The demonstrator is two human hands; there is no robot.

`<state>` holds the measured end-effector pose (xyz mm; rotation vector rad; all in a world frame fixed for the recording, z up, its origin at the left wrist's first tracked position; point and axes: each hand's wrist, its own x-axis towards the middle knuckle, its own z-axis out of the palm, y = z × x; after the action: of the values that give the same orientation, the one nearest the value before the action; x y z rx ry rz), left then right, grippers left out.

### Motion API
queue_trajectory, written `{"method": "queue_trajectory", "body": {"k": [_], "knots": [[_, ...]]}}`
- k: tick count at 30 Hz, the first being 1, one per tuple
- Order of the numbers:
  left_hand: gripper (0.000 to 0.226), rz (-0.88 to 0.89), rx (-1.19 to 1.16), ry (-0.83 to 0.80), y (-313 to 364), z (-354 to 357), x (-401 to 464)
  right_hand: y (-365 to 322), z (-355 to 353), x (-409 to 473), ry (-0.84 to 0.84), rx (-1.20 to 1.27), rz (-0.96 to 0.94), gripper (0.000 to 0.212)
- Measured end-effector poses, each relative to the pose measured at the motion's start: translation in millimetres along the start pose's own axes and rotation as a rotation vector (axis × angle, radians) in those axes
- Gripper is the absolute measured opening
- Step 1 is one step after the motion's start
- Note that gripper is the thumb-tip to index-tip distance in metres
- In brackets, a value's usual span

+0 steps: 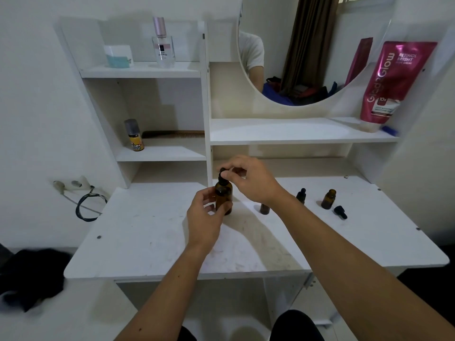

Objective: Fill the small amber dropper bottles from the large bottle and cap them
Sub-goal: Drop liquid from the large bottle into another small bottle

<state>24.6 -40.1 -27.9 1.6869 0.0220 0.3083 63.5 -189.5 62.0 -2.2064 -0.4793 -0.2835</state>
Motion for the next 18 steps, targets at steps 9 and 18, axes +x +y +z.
{"method": "queue_trajectory", "body": {"k": [9, 18], "knots": [[0.043, -0.008, 0.015, -0.003, -3.7, 0.7, 2.4, 2.6, 10.9, 2.2, 0.136, 0.068, 0.05, 0.005], [0.044, -0.015, 0.046, 0.004, -2.5, 2.0, 2.7, -0.7, 10.6, 0.6, 0.138, 0.08, 0.06, 0.005]]}}
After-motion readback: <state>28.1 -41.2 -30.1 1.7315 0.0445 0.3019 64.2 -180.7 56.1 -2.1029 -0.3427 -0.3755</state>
